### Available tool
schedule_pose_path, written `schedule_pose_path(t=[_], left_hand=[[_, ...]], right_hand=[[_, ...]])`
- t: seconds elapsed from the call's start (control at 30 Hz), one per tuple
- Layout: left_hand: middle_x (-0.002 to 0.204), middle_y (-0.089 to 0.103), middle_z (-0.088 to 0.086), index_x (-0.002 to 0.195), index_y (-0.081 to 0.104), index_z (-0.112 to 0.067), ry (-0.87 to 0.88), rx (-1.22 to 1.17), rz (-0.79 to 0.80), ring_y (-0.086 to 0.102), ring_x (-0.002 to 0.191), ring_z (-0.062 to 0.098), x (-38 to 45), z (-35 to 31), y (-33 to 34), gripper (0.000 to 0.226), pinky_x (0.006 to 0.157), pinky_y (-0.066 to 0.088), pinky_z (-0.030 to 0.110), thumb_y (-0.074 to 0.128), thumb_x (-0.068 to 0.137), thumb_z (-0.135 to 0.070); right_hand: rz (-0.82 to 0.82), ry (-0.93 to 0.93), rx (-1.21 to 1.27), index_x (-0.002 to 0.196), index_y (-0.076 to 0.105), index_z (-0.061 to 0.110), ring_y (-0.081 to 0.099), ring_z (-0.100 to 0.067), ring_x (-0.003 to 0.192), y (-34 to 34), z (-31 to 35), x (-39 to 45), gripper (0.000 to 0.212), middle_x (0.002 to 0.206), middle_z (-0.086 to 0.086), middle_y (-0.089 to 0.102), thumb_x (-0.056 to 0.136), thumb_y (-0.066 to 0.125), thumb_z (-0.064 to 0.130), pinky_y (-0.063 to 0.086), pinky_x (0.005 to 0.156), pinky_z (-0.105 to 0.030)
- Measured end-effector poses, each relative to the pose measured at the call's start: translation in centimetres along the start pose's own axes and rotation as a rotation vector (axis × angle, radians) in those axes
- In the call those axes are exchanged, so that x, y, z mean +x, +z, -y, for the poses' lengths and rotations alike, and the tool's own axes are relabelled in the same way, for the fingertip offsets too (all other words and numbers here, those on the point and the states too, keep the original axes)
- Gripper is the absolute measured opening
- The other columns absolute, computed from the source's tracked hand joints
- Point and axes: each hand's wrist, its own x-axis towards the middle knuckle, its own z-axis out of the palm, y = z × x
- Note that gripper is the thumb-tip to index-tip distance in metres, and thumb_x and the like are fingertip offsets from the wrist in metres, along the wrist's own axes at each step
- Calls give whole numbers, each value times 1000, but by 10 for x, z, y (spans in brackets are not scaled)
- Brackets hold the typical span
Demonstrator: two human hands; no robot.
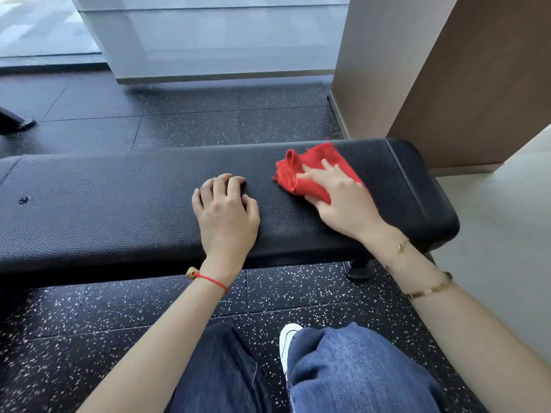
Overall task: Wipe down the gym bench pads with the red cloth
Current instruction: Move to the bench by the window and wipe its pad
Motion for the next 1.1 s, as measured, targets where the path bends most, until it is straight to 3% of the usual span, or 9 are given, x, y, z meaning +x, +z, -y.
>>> schedule_pose_path(t=[0.17, 0.37, 0.53, 0.67, 0.77, 0.87, 0.93, 1.1], left_hand=[[129, 58, 2, 119, 62, -19, 5, 3, 6, 48, 124, 28, -1, 3, 0, 33, 112, 31, 49, 49, 89, -25], [132, 54, 2, 121, 59, -21, -1, 46, 46, 44, 127, 28, -1, -1, 1, 33, 114, 27, 49, 46, 91, -26], [131, 55, 1, 120, 60, -21, -20, 30, 37, 45, 126, 28, 0, -1, 2, 33, 113, 28, 49, 49, 89, -25], [131, 57, 0, 121, 62, -22, -4, -10, 26, 46, 126, 27, 0, 4, 1, 33, 113, 30, 47, 51, 90, -26], [132, 57, 0, 121, 62, -22, 8, -12, 25, 47, 127, 26, 0, 5, 0, 33, 113, 30, 47, 50, 91, -27], [132, 57, 1, 122, 62, -21, 6, -6, 24, 46, 127, 27, -1, 2, 0, 34, 114, 29, 47, 49, 91, -26], [132, 57, 2, 122, 62, -20, 7, -4, 28, 46, 127, 27, -1, 1, 0, 33, 114, 29, 48, 49, 91, -25], [131, 58, 4, 121, 62, -18, 14, -4, 14, 47, 126, 29, -2, 1, 0, 33, 112, 31, 49, 50, 91, -23]], right_hand=[[30, -38, 59, 125, 56, 35, 34, -15, 140, -16, -20, -16, 43, 141, 16, 48, 86, 64, 20, 16, 117, -26], [-87, 289, -37, 129, 55, 32, 41, -34, 132, -19, -31, 45, 40, 141, -14, 49, 89, 59, 29, 34, 105, -39], [42, 0, -4, 128, 54, 33, 35, -26, 138, 15, 22, 41, 42, 143, 4, 49, 87, 60, 24, 26, 114, -37], [60, -106, 38, 128, 55, 30, 33, -20, 140, 8, 10, 4, 44, 143, 10, 47, 86, 62, 19, 17, 119, -32], [-38, 27, -8, 125, 57, 31, 37, -23, 138, -11, -27, 5, 40, 141, 8, 50, 87, 61, 20, 24, 117, -37], [-194, 245, -100, 122, 60, 22, 48, -38, 124, -31, -62, 19, 34, 131, -8, 59, 88, 59, 20, 37, 105, -47], [-235, 346, -122, 120, 60, 17, 50, -41, 116, -38, -72, 30, 32, 122, -16, 61, 88, 57, 19, 38, 101, -48], [-161, 280, -79, 127, 57, 21, 41, -37, 132, -35, -63, 5, 37, 137, -11, 54, 89, 60, 19, 32, 108, -47]])
